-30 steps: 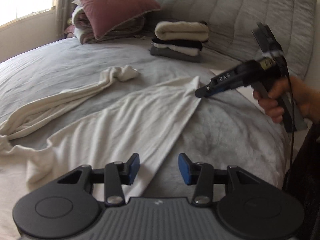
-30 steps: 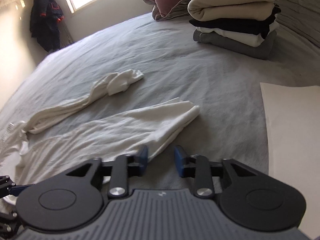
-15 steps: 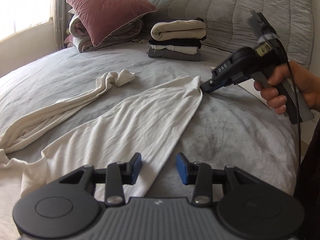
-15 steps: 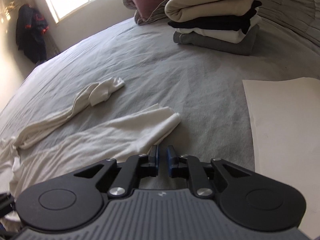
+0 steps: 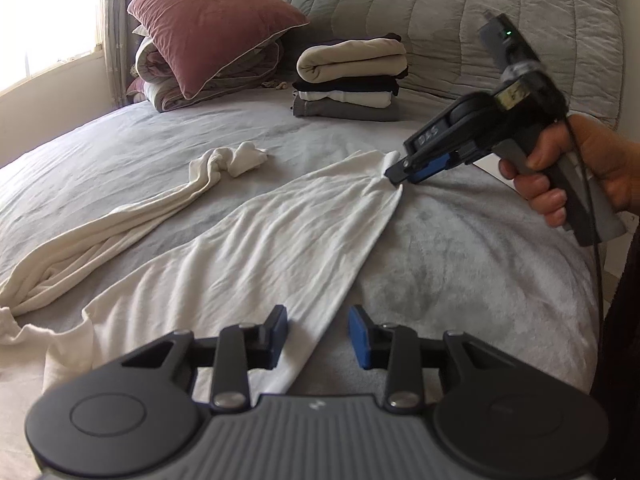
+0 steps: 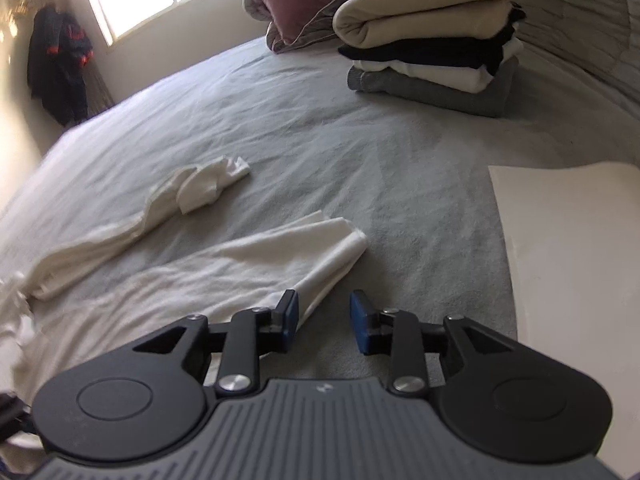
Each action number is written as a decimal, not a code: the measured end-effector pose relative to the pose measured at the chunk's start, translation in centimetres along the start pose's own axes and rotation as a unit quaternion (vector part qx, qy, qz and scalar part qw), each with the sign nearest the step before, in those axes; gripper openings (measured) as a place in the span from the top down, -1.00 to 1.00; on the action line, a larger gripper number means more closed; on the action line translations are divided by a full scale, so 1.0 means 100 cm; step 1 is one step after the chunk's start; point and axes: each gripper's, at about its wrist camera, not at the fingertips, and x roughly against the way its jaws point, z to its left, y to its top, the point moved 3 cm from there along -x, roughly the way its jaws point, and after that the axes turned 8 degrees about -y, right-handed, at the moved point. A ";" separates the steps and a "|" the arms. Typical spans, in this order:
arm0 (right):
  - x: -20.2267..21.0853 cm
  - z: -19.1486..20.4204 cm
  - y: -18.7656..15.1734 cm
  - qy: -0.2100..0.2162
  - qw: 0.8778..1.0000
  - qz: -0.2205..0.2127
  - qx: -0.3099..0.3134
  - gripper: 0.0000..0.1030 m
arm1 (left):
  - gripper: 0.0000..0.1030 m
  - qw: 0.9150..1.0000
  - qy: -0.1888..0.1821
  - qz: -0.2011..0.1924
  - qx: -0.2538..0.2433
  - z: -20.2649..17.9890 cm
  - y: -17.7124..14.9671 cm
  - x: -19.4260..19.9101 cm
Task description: Fold clothes
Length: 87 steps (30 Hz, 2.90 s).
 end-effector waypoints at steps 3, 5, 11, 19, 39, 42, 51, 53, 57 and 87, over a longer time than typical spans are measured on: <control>-0.004 0.013 -0.005 -0.027 0.998 -0.021 0.047 0.45 | 0.49 1.000 0.003 0.001 -0.001 -0.001 0.000 -0.001; -0.007 0.020 -0.007 -0.040 0.996 -0.035 0.069 0.94 | 0.75 1.000 0.006 0.001 -0.001 -0.002 0.001 -0.002; 0.013 0.013 -0.001 -0.047 0.996 -0.052 0.047 0.96 | 0.98 1.000 0.016 -0.006 0.011 -0.001 0.005 0.002; 0.068 0.011 -0.002 -0.082 0.993 -0.045 0.078 0.96 | 0.99 0.999 -0.041 -0.021 0.015 -0.009 0.007 0.024; 0.117 -0.037 -0.098 -0.054 0.993 -0.019 -0.102 0.69 | 0.33 0.986 -0.152 0.052 0.037 -0.030 0.038 0.002; 0.120 -0.046 -0.101 -0.038 0.989 -0.028 -0.138 0.31 | 0.19 0.985 -0.158 0.057 0.028 -0.044 0.056 -0.029; 0.113 -0.064 -0.108 -0.019 0.980 -0.044 -0.195 0.28 | 0.14 0.982 -0.172 0.073 0.003 -0.085 0.109 -0.122; 0.109 -0.063 -0.109 -0.015 0.979 -0.051 -0.198 0.27 | 0.15 0.982 -0.172 0.072 0.010 -0.088 0.110 -0.130; 0.104 -0.060 -0.110 -0.014 0.979 -0.067 -0.193 0.57 | 0.67 0.983 -0.171 0.062 0.030 -0.089 0.107 -0.135; 0.140 -0.068 -0.104 -0.115 0.981 -0.097 -0.124 0.47 | 0.36 0.977 -0.188 -0.028 0.099 -0.116 0.114 -0.124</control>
